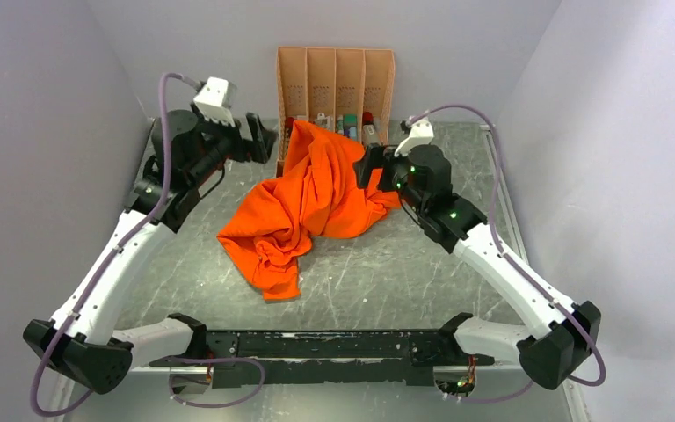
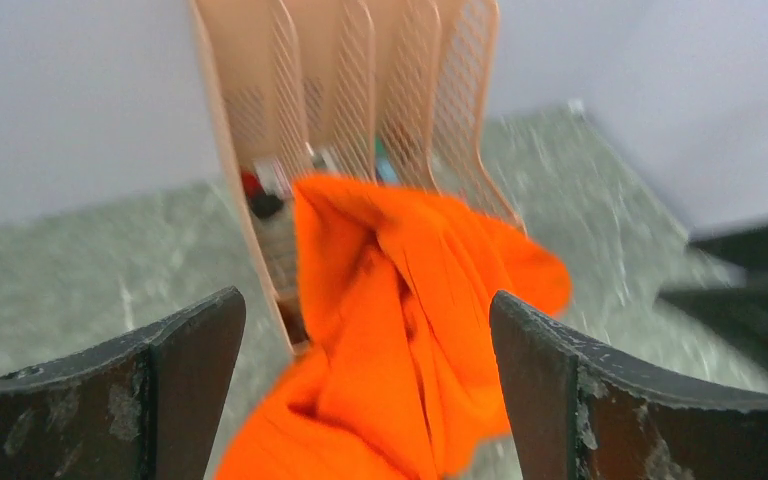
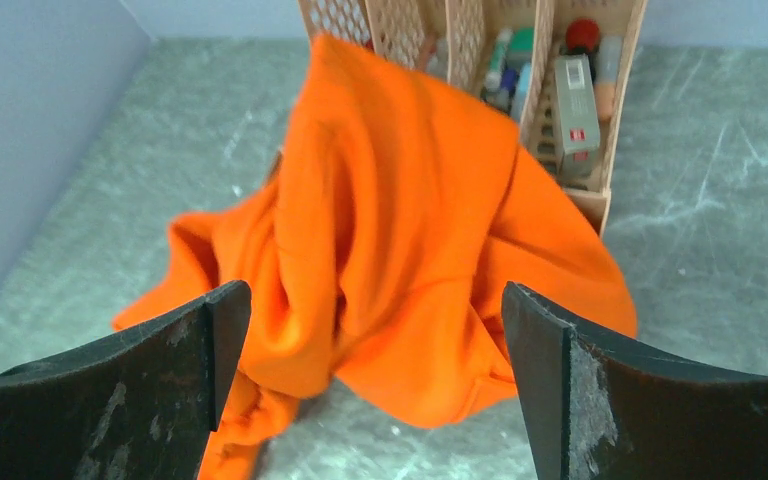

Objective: Zip up the jacket

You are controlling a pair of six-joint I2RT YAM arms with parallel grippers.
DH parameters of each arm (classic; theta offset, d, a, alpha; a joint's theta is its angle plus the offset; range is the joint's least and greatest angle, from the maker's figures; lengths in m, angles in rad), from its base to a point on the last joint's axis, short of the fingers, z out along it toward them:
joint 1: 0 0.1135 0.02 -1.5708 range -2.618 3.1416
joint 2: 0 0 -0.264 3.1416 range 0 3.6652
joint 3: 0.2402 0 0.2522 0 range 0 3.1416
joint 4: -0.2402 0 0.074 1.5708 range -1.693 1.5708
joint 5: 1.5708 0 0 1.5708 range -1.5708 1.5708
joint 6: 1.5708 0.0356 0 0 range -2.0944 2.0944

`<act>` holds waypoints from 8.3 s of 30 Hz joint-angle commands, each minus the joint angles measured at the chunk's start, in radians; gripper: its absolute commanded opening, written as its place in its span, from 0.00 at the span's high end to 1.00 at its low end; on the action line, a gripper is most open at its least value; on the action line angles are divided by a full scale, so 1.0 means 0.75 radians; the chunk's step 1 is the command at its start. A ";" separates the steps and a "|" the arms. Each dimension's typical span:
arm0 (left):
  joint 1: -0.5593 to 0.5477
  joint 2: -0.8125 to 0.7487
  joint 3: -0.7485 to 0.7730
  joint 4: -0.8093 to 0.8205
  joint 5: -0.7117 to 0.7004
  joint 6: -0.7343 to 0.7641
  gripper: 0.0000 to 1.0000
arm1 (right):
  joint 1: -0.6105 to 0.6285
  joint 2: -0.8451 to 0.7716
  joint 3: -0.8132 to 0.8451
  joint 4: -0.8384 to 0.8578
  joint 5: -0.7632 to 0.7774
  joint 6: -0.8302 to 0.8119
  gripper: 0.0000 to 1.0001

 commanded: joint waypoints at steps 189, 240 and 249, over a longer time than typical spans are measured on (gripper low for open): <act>0.228 0.474 -0.411 0.114 0.546 -0.842 0.92 | 0.081 0.243 0.135 -0.044 -0.109 0.129 0.25; 0.401 -0.021 -0.525 -0.003 0.735 -0.746 0.92 | 0.133 0.556 0.188 0.345 0.173 0.399 1.00; 0.320 -0.122 -0.206 -0.022 0.671 -0.811 0.92 | 0.142 0.214 0.287 0.366 -0.022 0.258 1.00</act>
